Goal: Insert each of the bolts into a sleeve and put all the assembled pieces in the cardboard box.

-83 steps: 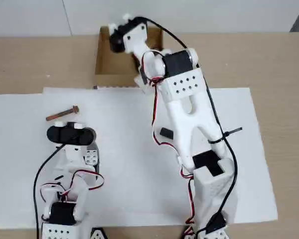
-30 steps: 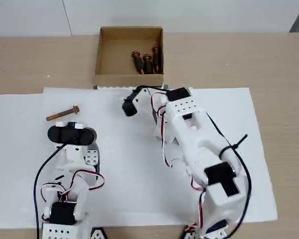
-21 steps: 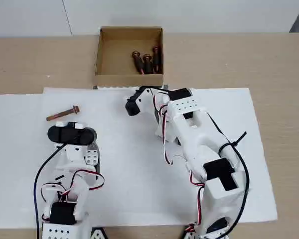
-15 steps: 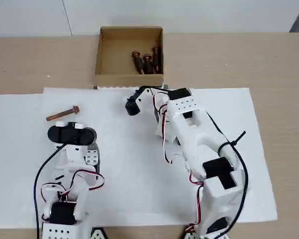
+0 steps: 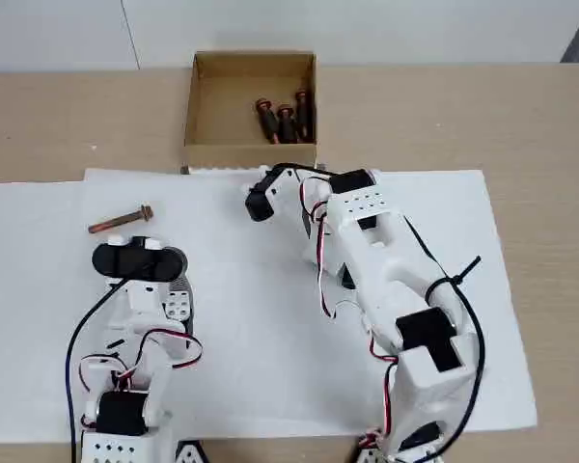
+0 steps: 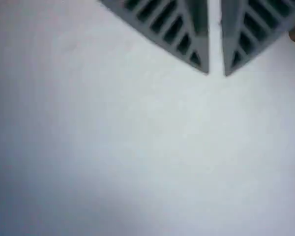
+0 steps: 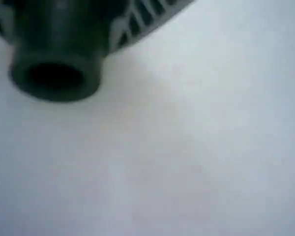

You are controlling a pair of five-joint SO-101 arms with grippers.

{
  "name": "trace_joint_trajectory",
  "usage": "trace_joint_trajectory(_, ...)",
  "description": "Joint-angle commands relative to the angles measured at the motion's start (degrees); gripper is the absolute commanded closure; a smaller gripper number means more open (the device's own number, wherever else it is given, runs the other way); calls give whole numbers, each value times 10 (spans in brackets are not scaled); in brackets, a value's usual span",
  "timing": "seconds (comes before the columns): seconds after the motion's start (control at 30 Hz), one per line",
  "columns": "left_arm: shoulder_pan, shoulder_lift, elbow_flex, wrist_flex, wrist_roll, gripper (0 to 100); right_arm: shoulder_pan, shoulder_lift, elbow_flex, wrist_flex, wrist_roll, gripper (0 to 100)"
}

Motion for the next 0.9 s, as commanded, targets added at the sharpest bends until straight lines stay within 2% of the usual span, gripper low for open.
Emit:
trace_joint_trajectory(0.0,3,-4,-1,1,0,994,-15,-80,-5,19,-10,991)
trace_joint_trajectory(0.47,3,-4,-1,1,0,994,-23,-273,-5,153,-97,992)
trace_joint_trajectory(0.7,-4,-4,-4,2,-2,994,-20,-371,-2,226,-173,992)
trace_joint_trajectory(0.87,-3,-3,-69,74,-37,994,6,-421,19,247,-200,992)
